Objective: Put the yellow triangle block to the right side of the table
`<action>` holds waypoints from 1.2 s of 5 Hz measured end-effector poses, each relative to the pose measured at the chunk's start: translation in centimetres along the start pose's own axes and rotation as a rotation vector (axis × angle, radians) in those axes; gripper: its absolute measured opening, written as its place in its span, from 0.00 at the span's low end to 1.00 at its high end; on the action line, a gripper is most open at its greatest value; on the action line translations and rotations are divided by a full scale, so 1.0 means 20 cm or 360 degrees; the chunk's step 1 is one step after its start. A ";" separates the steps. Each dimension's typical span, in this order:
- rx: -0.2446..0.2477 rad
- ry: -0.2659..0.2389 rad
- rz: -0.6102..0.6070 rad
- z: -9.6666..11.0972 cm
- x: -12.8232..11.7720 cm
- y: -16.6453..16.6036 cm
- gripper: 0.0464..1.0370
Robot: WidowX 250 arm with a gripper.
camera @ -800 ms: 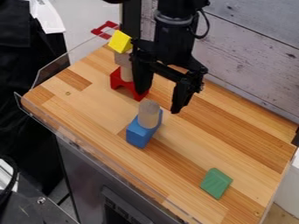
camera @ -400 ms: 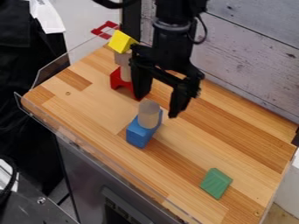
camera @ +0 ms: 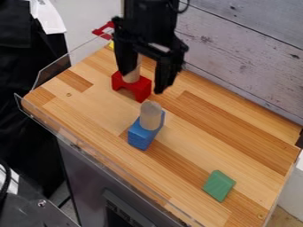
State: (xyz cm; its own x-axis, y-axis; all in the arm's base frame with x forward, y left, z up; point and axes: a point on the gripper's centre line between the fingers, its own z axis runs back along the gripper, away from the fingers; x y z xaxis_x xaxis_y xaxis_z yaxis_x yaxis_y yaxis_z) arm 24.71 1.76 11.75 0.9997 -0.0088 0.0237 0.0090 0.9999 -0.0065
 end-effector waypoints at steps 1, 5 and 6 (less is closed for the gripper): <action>0.0019 -0.0037 -0.0013 0.07 0.04 0.05 0.95; -0.0041 -0.0076 0.0076 0.13 0.10 0.30 0.95; -0.0061 -0.0074 0.0095 0.13 0.14 0.33 0.95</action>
State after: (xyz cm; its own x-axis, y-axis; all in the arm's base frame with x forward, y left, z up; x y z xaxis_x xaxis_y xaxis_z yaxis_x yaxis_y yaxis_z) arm 27.55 8.30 14.41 0.9963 0.0518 0.0683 -0.0486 0.9977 -0.0476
